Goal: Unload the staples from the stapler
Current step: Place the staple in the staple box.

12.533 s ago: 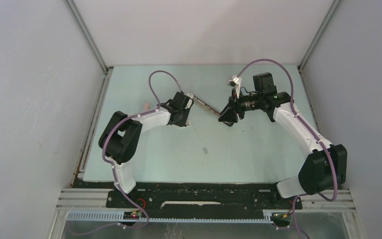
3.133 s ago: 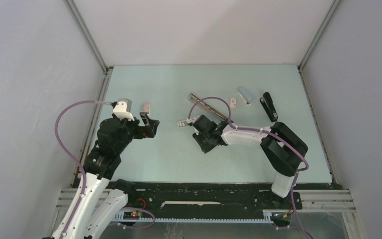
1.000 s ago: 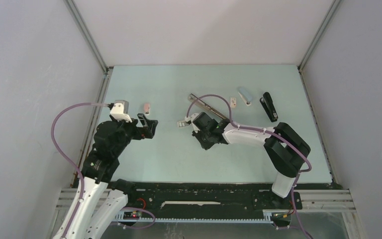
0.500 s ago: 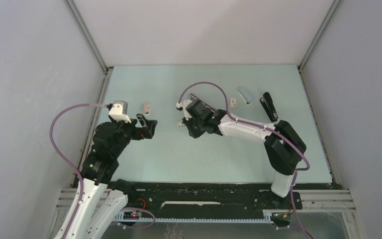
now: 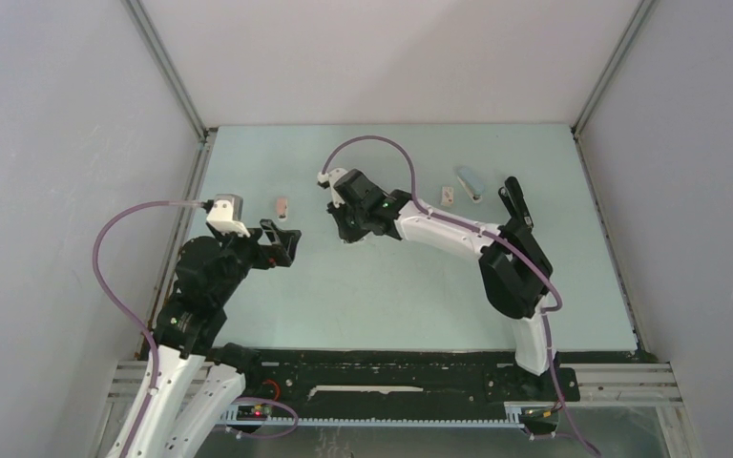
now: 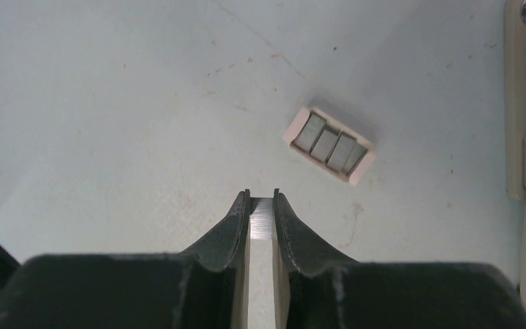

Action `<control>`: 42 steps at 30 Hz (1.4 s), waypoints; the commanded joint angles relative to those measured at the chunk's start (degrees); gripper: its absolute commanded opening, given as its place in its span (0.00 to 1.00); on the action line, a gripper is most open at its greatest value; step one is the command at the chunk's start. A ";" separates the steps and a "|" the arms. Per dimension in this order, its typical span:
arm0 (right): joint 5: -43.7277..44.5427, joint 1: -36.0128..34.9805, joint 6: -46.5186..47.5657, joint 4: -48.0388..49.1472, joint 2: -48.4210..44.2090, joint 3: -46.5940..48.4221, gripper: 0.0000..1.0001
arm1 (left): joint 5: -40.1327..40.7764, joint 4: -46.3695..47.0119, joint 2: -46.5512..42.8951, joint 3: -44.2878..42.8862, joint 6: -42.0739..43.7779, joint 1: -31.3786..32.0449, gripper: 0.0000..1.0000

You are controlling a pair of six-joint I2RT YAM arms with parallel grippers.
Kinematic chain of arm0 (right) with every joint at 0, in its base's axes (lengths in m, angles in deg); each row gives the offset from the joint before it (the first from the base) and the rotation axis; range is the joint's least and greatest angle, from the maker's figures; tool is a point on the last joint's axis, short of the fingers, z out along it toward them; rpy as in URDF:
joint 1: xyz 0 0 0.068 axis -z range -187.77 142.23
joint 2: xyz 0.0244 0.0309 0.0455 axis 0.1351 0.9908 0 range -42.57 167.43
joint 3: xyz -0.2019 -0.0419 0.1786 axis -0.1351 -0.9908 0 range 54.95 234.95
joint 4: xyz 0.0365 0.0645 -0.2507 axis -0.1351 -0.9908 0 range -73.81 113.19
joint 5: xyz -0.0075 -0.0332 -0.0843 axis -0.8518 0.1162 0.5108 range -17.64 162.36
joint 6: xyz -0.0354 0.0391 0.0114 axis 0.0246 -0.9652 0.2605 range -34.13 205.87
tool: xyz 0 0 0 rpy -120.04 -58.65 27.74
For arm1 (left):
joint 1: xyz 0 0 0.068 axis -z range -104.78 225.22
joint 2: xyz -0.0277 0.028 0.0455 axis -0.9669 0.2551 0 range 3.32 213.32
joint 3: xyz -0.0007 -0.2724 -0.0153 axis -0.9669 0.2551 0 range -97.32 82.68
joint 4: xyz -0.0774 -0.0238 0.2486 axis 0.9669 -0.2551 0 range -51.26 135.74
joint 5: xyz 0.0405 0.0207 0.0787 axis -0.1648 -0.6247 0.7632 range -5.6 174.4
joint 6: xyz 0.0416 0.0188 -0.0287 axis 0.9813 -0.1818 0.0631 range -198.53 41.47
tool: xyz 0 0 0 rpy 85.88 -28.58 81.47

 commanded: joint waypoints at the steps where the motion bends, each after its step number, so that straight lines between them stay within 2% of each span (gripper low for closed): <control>1: 2.89 0.98 -3.04 -1.41 4.23 5.66 0.17 | 0.31 2.12 -0.82 1.45 -0.28 -0.51 1.00; 17: 4.63 4.24 -7.81 -4.38 13.67 13.89 0.19 | -1.07 2.52 -0.94 1.50 -0.46 -1.49 1.00; 42: 3.05 5.09 -9.24 -4.68 16.12 14.78 0.23 | -2.31 2.91 -0.65 1.63 -0.81 -2.69 1.00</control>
